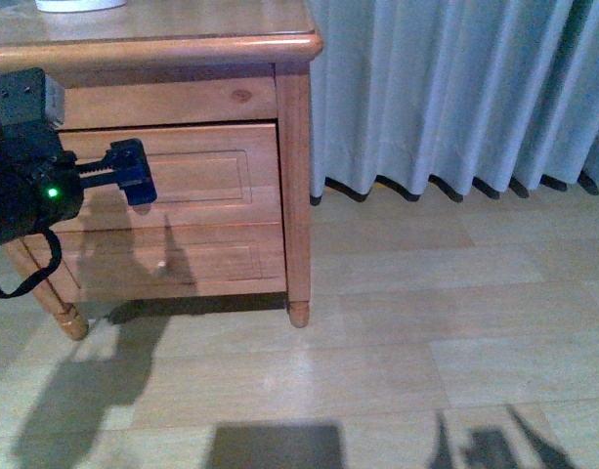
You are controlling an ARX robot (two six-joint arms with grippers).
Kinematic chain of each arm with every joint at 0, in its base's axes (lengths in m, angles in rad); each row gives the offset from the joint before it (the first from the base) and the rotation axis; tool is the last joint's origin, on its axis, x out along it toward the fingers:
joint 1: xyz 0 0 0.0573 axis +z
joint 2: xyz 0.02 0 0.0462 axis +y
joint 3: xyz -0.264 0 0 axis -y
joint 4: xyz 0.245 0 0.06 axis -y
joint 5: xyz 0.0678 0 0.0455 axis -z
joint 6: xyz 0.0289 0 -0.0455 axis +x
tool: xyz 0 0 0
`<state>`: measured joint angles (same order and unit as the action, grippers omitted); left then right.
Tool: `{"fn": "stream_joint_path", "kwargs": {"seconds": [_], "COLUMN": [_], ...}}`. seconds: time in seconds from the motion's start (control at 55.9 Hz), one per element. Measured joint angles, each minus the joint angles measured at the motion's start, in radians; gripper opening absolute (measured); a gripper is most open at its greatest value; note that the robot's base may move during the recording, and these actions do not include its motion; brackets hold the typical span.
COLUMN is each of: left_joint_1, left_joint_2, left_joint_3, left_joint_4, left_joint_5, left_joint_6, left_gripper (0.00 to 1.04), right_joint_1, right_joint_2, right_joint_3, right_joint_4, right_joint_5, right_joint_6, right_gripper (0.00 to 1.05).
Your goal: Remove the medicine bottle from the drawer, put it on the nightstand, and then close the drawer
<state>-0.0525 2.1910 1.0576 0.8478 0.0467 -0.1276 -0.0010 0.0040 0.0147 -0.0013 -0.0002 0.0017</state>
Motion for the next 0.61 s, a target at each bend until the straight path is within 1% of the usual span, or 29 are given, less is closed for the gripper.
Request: {"fn": "stream_joint_path", "kwargs": {"seconds": [0.268, 0.608], "left_joint_1": [-0.013, -0.029], "left_joint_2": [0.156, 0.233], "left_joint_3": [0.137, 0.208], "left_joint_4": [0.008, 0.012], "left_joint_5": [-0.038, -0.048], "left_joint_6": [0.008, 0.008], "left_gripper": [0.98, 0.98], "right_joint_1": [0.000, 0.000], "right_joint_2": [0.000, 0.000], "right_joint_3": [0.000, 0.000], "right_joint_4": [0.000, 0.000], "right_joint_5": [0.000, 0.000], "right_joint_6": [0.000, 0.000], "right_gripper": [0.98, 0.98]}}
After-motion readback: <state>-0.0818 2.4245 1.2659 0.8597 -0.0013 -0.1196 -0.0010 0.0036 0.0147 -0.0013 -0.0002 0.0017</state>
